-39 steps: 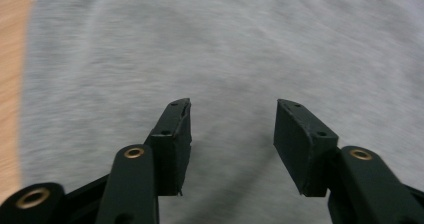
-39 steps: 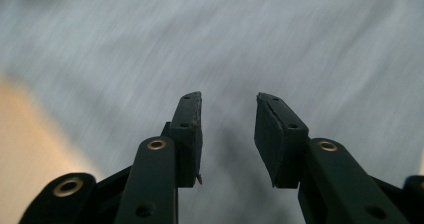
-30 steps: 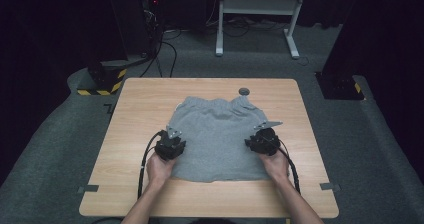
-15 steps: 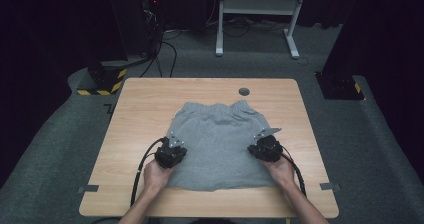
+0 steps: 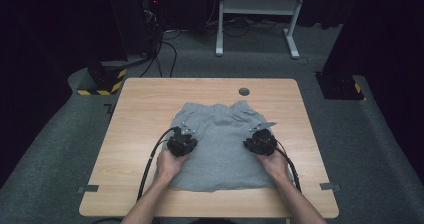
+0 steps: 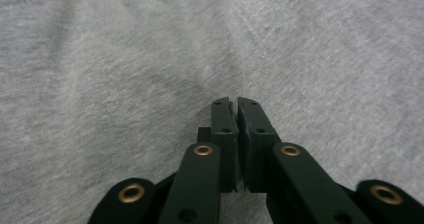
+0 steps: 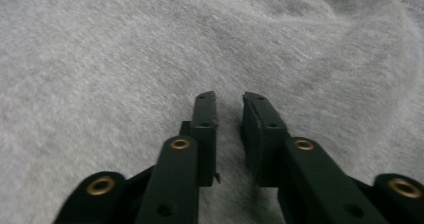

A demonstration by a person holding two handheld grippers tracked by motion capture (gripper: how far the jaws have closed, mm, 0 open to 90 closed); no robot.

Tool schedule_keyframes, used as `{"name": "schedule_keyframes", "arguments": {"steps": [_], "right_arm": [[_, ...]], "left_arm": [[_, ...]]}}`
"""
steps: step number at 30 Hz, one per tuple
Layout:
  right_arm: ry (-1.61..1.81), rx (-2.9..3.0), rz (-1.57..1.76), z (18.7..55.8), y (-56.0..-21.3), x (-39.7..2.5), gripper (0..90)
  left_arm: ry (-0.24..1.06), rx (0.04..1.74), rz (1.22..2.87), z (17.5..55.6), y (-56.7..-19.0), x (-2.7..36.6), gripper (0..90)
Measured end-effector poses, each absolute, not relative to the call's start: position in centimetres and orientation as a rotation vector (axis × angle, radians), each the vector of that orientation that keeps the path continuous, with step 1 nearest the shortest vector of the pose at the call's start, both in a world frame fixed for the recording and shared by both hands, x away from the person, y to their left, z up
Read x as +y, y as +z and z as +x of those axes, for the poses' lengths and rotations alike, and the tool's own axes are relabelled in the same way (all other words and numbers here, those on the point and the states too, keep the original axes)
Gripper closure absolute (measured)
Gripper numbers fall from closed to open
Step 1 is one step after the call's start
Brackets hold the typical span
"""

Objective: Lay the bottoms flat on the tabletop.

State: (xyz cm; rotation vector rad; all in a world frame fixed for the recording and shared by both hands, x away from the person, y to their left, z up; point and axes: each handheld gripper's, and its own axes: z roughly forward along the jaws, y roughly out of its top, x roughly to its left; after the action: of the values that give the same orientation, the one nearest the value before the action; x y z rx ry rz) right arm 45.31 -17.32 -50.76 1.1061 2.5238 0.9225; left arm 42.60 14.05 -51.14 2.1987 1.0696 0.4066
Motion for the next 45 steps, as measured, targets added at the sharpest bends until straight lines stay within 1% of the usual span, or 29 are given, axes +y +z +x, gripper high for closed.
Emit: {"name": "schedule_keyframes", "arguments": {"steps": [2, 5, 7, 8, 9, 11, 12, 14, 17, 20, 24, 25, 27, 29, 31, 34, 35, 38, 40, 43, 45], "right_arm": [[0.932, 2.552, 1.073, 44.4, -50.8, -17.5, 83.0], [0.918, 2.614, 0.997, 42.4, -50.6, -17.4, 83.7], [0.904, 2.650, 0.948, 41.2, -50.4, -17.4, 82.7], [0.917, 2.644, 0.933, 40.9, -50.3, -17.5, 81.5], [0.934, 2.619, 0.935, 40.8, -50.0, -17.7, 79.1], [0.988, 2.500, 1.023, 41.6, -49.3, -18.6, 75.9], [1.003, 2.451, 1.086, 42.4, -49.0, -19.0, 74.7], [1.010, 2.370, 1.184, 44.0, -48.7, -19.7, 71.9], [0.998, 2.304, 1.270, 46.0, -48.8, -20.0, 68.8], [0.979, 2.269, 1.319, 47.5, -49.4, -20.0, 66.3], [0.959, 2.208, 1.332, 48.4, -49.6, -19.9, 61.9], [0.954, 2.209, 1.343, 48.6, -49.8, -20.0, 61.4], [0.942, 2.240, 1.356, 49.0, -50.4, -20.3, 60.6], [0.940, 2.263, 1.350, 49.1, -50.7, -20.3, 61.1], [0.945, 2.281, 1.328, 49.1, -50.7, -20.2, 67.6], [0.918, 2.357, 1.302, 49.3, -50.9, -20.0, 86.8], [0.893, 2.377, 1.289, 49.4, -50.6, -19.8, 89.3], [0.867, 2.330, 1.249, 49.5, -49.7, -20.0, 90.0], [0.891, 2.269, 1.310, 49.9, -49.0, -21.2, 90.0], [0.860, 2.237, 1.354, 50.6, -48.7, -22.5, 90.0], [0.853, 2.237, 1.368, 50.9, -48.9, -22.8, 89.5]], "left_arm": [[0.407, 1.033, 2.225, 41.1, -51.1, 14.0, 87.6], [0.376, 0.996, 2.263, 38.7, -50.8, 14.0, 87.5], [0.365, 0.988, 2.246, 37.9, -50.7, 14.3, 85.3], [0.375, 0.998, 2.219, 37.8, -50.5, 14.5, 81.3], [0.401, 1.021, 2.189, 38.1, -50.2, 14.8, 74.3], [0.435, 1.102, 2.093, 39.4, -49.5, 15.7, 64.2], [0.440, 1.123, 2.072, 40.1, -49.3, 16.0, 60.0], [0.457, 1.185, 2.042, 41.8, -49.1, 16.6, 54.4], [0.550, 1.262, 2.025, 44.3, -49.1, 17.1, 51.0], [0.598, 1.339, 1.991, 46.1, -49.3, 17.7, 49.0], [0.606, 1.424, 1.985, 48.0, -49.9, 18.6, 49.1], [0.586, 1.441, 1.980, 48.4, -50.1, 18.8, 49.1], [0.560, 1.444, 2.012, 48.8, -50.4, 18.7, 49.3], [0.540, 1.431, 2.044, 49.0, -50.6, 18.5, 52.1], [0.515, 1.408, 2.071, 49.1, -50.8, 18.2, 60.0], [0.483, 1.384, 2.095, 49.2, -50.9, 18.0, 73.4], [0.487, 1.382, 2.101, 49.2, -50.8, 18.1, 77.0], [0.569, 1.363, 2.132, 48.9, -50.5, 18.2, 82.5], [0.598, 1.362, 2.116, 48.9, -50.3, 18.6, 84.1], [0.610, 1.384, 2.077, 49.2, -50.2, 19.1, 84.7], [0.607, 1.394, 2.095, 49.4, -50.7, 18.9, 83.3]]}}
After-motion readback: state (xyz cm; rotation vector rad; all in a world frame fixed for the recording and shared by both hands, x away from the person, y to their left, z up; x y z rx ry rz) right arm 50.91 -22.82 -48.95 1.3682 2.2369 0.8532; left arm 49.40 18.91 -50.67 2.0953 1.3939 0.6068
